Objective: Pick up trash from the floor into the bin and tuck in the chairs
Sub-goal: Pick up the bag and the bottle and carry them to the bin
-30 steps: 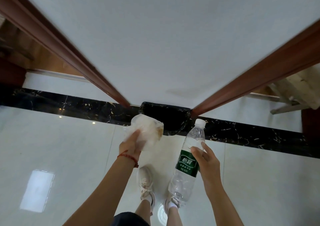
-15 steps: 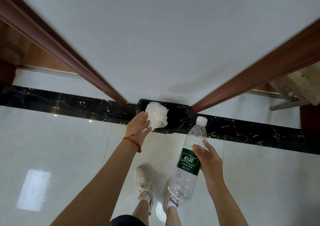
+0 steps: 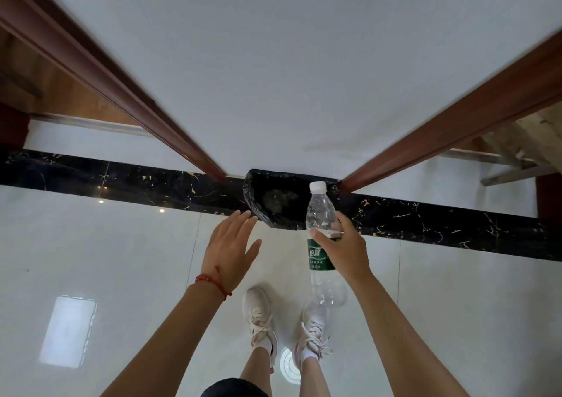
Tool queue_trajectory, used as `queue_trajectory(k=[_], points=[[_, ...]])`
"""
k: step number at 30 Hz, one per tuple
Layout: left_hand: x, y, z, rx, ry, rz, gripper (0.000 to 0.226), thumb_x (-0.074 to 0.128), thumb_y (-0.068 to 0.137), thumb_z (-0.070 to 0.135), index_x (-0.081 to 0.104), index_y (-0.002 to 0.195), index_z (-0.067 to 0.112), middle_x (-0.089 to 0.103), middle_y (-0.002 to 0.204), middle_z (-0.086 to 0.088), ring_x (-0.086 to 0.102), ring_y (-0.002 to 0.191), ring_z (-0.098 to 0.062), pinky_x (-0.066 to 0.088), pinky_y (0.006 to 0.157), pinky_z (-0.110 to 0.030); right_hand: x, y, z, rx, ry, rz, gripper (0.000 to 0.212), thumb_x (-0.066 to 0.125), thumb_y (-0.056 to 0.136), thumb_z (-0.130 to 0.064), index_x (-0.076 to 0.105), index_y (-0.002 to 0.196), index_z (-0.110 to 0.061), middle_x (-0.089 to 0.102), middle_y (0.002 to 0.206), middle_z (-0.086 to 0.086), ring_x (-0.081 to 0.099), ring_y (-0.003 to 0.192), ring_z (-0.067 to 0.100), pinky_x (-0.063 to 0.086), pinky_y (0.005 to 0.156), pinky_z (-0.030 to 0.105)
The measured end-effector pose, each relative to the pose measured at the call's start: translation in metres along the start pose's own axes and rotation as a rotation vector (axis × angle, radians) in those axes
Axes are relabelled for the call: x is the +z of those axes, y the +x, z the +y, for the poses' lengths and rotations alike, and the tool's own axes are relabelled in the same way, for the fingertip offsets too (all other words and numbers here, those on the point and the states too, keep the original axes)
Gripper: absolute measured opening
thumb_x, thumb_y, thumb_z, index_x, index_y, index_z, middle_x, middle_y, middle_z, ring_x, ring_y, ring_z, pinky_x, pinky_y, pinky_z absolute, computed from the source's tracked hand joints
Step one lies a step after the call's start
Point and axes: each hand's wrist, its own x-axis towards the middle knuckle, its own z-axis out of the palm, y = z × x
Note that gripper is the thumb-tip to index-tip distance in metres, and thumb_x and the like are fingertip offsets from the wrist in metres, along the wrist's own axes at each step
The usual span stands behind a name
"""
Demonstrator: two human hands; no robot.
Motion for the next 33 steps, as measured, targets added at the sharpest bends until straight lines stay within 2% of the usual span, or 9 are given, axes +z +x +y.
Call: queue_trajectory(k=[3,5,8,12,16,19,22,29,33], points=[[0.002,-0.004,-0.004,0.002,0.034,-0.01,0.049,0.037,0.084,0.037,0.06,0.112,0.003,0.065,0.114,-0.017,0.06,0.107,-0.036,0.047,0.087,-0.049,0.007,0.017,-0.004,-0.119,-0.294,-0.051,0.06,0.066,0.073,-0.041,0.044,0.125,-0.023,0.058,0.113,0.002,0.056,0.105,0.022,0.049,0.084,0.041],[0.003,-0.007,-0.007,-0.013,0.031,-0.021,0.05,0.037,0.084,0.038,0.061,0.112,0.004,0.065,0.114,-0.017,0.06,0.107,-0.036,0.046,0.088,-0.049,0.012,0.028,-0.01,-0.2,-0.514,-0.083,0.068,0.065,0.078,-0.037,0.034,0.135,-0.017,0.051,0.122,0.008,0.049,0.113,0.027,0.047,0.085,0.042],[0.002,-0.007,-0.011,-0.036,0.012,-0.014,0.05,0.037,0.084,0.038,0.061,0.112,0.004,0.064,0.115,-0.018,0.059,0.108,-0.037,0.046,0.088,-0.05,0.02,0.044,-0.022,-0.356,-0.777,-0.12,0.071,0.062,0.083,-0.036,0.025,0.14,-0.015,0.047,0.127,0.01,0.045,0.115,0.029,0.047,0.086,0.04],[-0.002,-0.003,-0.013,-0.046,-0.008,0.002,0.05,0.037,0.084,0.038,0.061,0.111,0.003,0.065,0.113,-0.018,0.06,0.106,-0.037,0.047,0.086,-0.051,0.032,0.061,-0.036,-0.504,-0.934,-0.148,0.073,0.063,0.083,-0.035,0.023,0.141,-0.016,0.045,0.129,0.009,0.044,0.114,0.029,0.042,0.089,0.039],[-0.004,0.003,-0.016,-0.057,-0.016,0.008,0.05,0.037,0.084,0.038,0.061,0.112,0.003,0.065,0.114,-0.018,0.06,0.107,-0.038,0.045,0.087,-0.049,0.04,0.075,-0.042,-0.571,-0.948,-0.121,0.075,0.067,0.08,-0.034,0.025,0.14,-0.015,0.044,0.132,0.011,0.042,0.12,0.028,0.036,0.099,0.039],[-0.007,0.006,-0.017,-0.058,-0.024,0.025,0.051,0.037,0.085,0.038,0.06,0.113,0.003,0.064,0.115,-0.017,0.059,0.109,-0.037,0.043,0.09,-0.048,0.04,0.077,-0.041,-0.56,-0.976,-0.089,0.077,0.066,0.081,-0.032,0.023,0.142,-0.015,0.034,0.143,0.015,0.033,0.132,0.03,0.029,0.108,0.041],[-0.007,0.008,-0.016,-0.054,-0.031,0.04,0.052,0.036,0.085,0.038,0.06,0.114,0.002,0.064,0.115,-0.018,0.059,0.109,-0.038,0.043,0.09,-0.049,0.036,0.072,-0.038,-0.556,-0.947,-0.041,0.072,0.065,0.082,-0.029,0.028,0.141,-0.01,0.035,0.144,0.019,0.033,0.133,0.032,0.028,0.108,0.043],[-0.005,0.004,-0.01,-0.038,-0.013,0.035,0.05,0.037,0.084,0.036,0.061,0.112,0.001,0.066,0.113,-0.018,0.06,0.106,-0.038,0.044,0.088,-0.05,0.019,0.034,-0.009,-0.427,-0.733,-0.014,0.057,0.056,0.089,-0.03,0.037,0.138,-0.007,0.038,0.144,0.016,0.034,0.134,0.029,0.028,0.108,0.037],[-0.007,-0.004,-0.005,-0.028,0.0,0.01,0.051,0.036,0.085,0.036,0.06,0.113,0.001,0.065,0.114,-0.018,0.06,0.107,-0.038,0.045,0.088,-0.051,0.004,0.002,0.006,-0.376,-0.699,0.001,0.054,0.05,0.092,-0.033,0.034,0.139,-0.011,0.037,0.146,0.011,0.031,0.136,0.025,0.025,0.11,0.032]])
